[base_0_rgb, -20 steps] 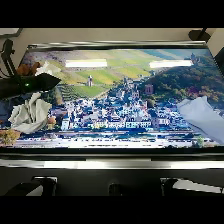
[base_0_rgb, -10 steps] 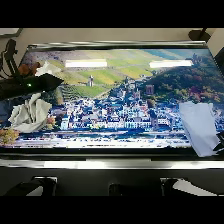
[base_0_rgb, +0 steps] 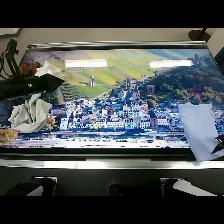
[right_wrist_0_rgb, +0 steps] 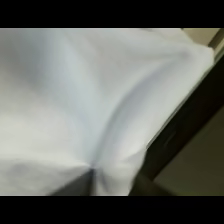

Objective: Fold the shirts.

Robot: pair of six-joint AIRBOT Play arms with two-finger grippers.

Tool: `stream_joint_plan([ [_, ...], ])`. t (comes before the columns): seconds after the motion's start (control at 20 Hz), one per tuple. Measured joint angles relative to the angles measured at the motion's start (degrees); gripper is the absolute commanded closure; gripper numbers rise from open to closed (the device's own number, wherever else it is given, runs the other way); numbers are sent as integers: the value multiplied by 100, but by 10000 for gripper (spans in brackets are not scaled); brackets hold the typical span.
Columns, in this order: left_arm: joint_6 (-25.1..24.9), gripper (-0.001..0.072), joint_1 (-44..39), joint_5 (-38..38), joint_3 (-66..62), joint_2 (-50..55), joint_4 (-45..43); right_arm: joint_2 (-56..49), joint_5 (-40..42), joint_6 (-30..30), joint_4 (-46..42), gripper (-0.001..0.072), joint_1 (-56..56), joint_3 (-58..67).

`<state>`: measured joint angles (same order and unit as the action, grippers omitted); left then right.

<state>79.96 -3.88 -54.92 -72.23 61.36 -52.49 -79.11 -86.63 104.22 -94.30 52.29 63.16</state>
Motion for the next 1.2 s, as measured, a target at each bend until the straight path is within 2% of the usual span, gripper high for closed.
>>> stream_joint_plan([
  [0.2,20,674,-81,-24,-199,4,-57,149,-101,-210,-249,94,-2,503],
  [0.3,162,675,-101,105,-570,66,-426,315,321,-271,-304,108,-105,1185],
  [0.35,319,675,-120,136,-824,142,-761,413,682,-291,-282,150,-264,1587],
  [0.5,1034,671,-267,42,-1661,608,-2420,693,2044,-433,-31,148,-1154,2452],
  [0.55,1248,574,-323,-122,-1829,800,-2986,763,2417,-485,92,147,-1609,2616],
  [0.6,1429,147,-367,-337,-1950,1023,-3449,780,2555,-516,199,147,-2098,2721],
  [0.65,1561,-5,-396,-601,-2006,1231,-3716,739,2562,-549,280,148,-2555,2776],
  [0.75,1716,11,-442,-1497,-1926,1674,-3912,518,2227,-588,439,153,-3432,2787],
  [0.8,1722,56,-479,-1919,-1751,1821,-3917,350,1939,-592,501,172,-3768,2750],
  [0.85,1718,55,-525,-2162,-1530,1878,-3917,170,1602,-608,577,172,-4037,2706],
  [1.0,1840,56,-697,-2157,-710,1725,-3908,-317,737,-627,804,168,-4592,2603],
  [1.2,1998,55,-824,-1891,-210,1561,-3908,-544,214,-612,857,168,-4817,2562],
])
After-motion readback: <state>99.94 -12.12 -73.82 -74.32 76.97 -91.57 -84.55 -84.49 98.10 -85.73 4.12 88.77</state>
